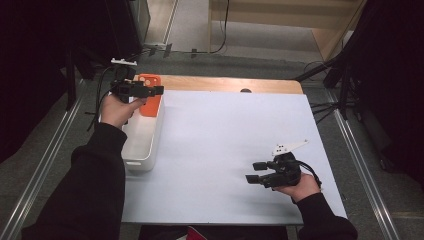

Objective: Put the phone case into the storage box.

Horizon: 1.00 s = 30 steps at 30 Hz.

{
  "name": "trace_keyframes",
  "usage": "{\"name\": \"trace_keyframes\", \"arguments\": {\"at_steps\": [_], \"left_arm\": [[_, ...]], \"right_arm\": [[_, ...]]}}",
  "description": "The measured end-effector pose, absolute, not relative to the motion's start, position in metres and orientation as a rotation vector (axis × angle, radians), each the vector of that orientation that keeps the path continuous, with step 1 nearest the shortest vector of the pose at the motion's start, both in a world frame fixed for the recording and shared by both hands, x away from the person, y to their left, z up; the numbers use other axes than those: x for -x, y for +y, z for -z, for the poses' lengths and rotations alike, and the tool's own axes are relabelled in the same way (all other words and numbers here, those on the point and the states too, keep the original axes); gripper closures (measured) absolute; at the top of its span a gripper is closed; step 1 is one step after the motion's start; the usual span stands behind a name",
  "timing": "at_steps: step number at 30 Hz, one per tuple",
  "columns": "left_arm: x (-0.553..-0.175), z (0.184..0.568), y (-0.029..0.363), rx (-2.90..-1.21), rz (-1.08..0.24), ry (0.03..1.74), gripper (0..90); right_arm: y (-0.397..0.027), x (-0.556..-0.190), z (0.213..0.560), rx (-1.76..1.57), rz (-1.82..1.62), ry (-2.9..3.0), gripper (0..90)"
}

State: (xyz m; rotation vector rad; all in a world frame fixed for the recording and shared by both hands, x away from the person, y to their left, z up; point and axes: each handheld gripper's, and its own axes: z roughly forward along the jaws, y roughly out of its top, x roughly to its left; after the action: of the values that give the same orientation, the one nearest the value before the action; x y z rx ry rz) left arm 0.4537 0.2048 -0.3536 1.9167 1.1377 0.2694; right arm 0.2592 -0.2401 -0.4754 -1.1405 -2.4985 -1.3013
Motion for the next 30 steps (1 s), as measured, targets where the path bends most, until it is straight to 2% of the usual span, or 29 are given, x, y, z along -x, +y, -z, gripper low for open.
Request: {"name": "trace_keyframes", "arguments": {"at_steps": [13,30], "left_arm": [[-0.436,0.348,0.192,-1.986,-0.168,0.957,8.9],[-0.409,0.348,0.174,-2.048,-0.146,0.817,8.9]], "right_arm": [[-0.24,-0.259,0.475,1.14,1.306,-2.499,32.9],[-0.242,-0.258,0.475,1.147,1.31,-2.496,32.9]]}}
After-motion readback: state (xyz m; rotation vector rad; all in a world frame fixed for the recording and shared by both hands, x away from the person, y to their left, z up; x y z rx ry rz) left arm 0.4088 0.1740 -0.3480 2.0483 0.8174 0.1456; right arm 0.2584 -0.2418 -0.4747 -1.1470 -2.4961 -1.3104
